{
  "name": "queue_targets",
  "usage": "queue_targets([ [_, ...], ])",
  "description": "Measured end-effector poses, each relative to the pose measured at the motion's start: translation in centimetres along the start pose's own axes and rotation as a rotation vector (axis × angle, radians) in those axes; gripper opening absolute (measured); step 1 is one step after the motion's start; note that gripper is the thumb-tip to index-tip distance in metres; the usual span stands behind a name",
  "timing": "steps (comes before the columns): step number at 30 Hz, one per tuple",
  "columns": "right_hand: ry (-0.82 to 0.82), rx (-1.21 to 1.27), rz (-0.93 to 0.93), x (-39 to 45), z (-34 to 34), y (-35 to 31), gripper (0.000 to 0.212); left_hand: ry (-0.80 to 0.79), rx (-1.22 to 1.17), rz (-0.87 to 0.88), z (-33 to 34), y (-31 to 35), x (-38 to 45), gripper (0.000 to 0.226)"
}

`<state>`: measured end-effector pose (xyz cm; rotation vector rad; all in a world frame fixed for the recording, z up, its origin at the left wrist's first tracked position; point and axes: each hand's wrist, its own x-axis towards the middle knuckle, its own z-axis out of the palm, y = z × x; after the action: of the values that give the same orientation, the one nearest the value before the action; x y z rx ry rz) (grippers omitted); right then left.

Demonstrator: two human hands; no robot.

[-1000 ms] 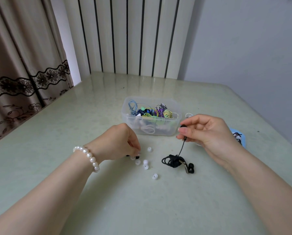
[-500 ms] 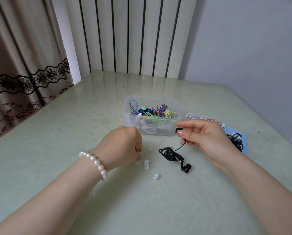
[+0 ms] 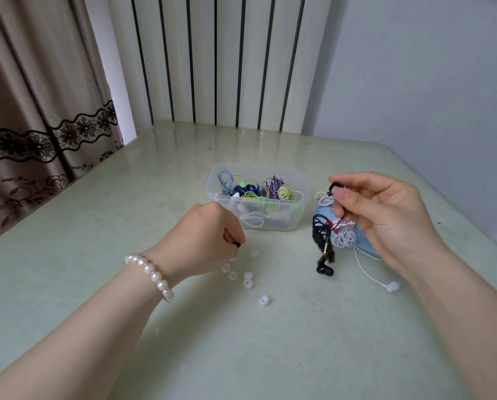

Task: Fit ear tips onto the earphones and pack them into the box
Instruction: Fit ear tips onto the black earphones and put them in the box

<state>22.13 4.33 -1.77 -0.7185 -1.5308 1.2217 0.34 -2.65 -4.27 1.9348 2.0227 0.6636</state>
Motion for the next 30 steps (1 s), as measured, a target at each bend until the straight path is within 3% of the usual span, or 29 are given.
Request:
queue_targets([
  [3,-0.015,-0.207,-0.01,-0.2,0.3,0.0,0.009,-0.007,-0.131,-0.003,0.3,0.2,0.2,0.017],
  [5,-0.038,-0.294,0.038,-0.3,0.7,0.7,0.009,-0.017,-0.309,-0.048,0.7,0.6,0.1,0.016],
  [10,-0.093,-0.207,0.163,-0.7,1.7,2.1,0.01,-0.173,-1.23,-0.233,1.9,2.5,-0.2,0.013],
  [13,-0.121,-0.109,0.202,-0.8,2.0,2.5,0.01,-0.238,-1.501,-0.358,2.7,2.8,-0.2,0.011],
  [20,-0.125,-0.147,0.109,-1.0,2.4,2.5,0.015,-0.192,-1.647,-0.5,3.5,2.7,-0.1,0.012],
  [30,-0.115,-0.174,-0.033,-1.4,3.0,3.0,0.023,-0.188,-1.66,-0.481,3.5,2.9,-0.4,0.012],
])
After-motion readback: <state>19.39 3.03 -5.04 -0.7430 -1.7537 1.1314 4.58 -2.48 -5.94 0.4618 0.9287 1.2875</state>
